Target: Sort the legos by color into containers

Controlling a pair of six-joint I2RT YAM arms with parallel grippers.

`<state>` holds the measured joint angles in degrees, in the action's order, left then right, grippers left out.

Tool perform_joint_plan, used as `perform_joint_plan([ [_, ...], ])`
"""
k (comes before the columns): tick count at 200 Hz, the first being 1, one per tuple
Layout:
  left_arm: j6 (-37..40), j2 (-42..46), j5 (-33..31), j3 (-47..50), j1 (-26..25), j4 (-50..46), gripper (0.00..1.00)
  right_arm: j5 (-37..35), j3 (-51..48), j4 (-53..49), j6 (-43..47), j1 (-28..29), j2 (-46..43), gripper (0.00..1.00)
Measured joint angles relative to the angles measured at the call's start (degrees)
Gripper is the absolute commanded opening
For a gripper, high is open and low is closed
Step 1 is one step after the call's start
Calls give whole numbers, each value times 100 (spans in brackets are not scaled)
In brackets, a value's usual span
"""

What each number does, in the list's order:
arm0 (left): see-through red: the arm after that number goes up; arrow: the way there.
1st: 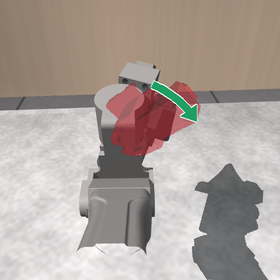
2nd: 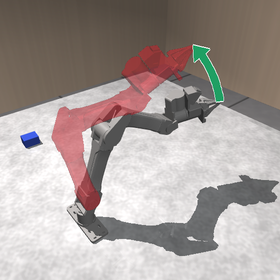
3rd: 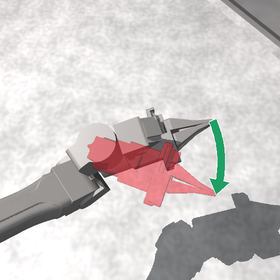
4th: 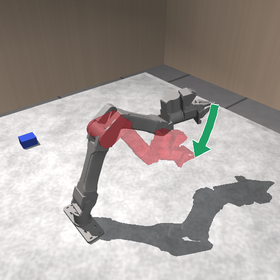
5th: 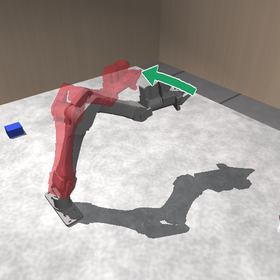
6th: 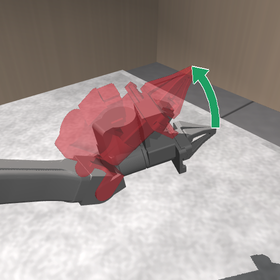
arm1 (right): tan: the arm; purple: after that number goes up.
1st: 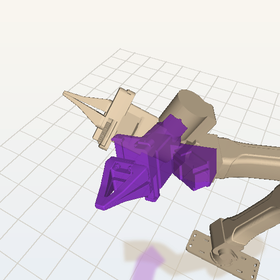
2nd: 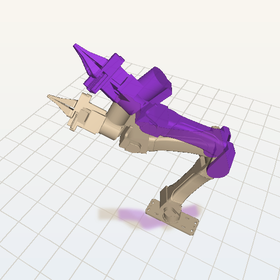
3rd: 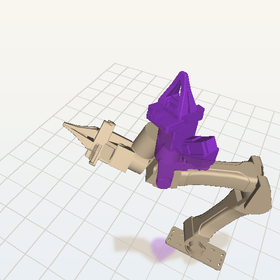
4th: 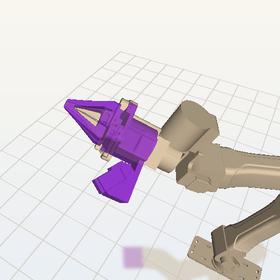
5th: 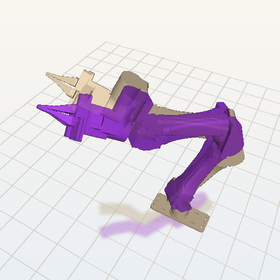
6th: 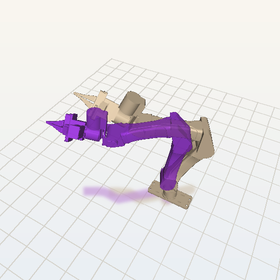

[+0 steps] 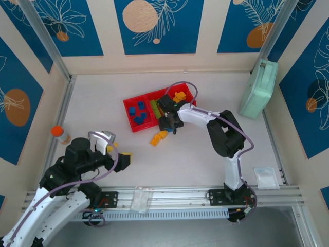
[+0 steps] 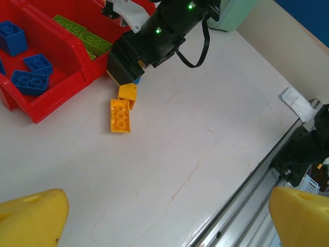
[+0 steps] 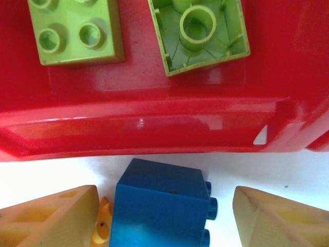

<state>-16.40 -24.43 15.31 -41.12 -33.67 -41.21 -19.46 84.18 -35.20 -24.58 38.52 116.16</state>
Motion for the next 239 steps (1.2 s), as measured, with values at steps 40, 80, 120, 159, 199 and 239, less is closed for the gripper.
perform_joint_plan([
  [40, 0, 0, -2, 0, 0, 0, 99, -260, 35, -72, -114, 4, 61, 61],
  [80, 0, 0, -2, 0, 0, 0, 100, -444, -57, -109, -186, -66, 63, 53],
  [120, 2, 0, -2, 0, 0, 0, 99, -463, -216, -125, -240, -170, 66, 50],
  [159, 0, 0, -37, 0, 0, 0, 99, -505, -245, -42, -291, -179, 52, 33],
  [199, 0, 0, -39, 0, 0, 0, 99, -466, -518, -72, -291, -136, -345, 30],
  [239, 2, 0, -42, 0, 0, 0, 99, -455, -396, -98, -205, 184, -1375, 29],
])
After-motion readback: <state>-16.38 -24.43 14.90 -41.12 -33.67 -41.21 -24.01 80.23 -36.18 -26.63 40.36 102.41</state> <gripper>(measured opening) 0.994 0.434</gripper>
